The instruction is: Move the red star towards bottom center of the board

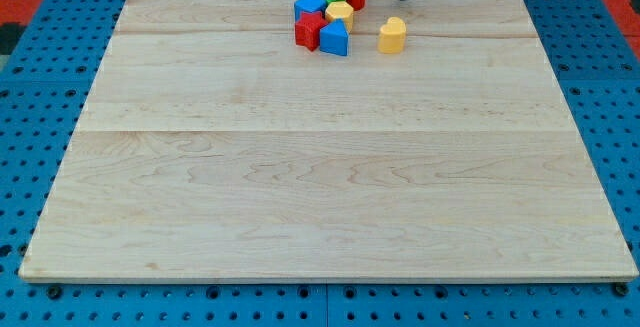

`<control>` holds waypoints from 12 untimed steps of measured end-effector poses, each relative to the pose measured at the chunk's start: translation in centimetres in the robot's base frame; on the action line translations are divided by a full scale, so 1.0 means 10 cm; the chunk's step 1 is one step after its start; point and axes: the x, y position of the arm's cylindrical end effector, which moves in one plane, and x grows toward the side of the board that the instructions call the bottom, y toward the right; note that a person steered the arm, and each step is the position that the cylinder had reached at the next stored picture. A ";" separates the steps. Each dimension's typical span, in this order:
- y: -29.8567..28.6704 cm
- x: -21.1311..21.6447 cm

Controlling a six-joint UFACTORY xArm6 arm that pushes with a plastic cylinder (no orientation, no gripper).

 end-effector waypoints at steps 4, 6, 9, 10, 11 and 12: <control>0.00 0.36; -0.50 0.54; -1.38 0.83; -1.61 0.98; -1.71 0.81; -2.30 0.99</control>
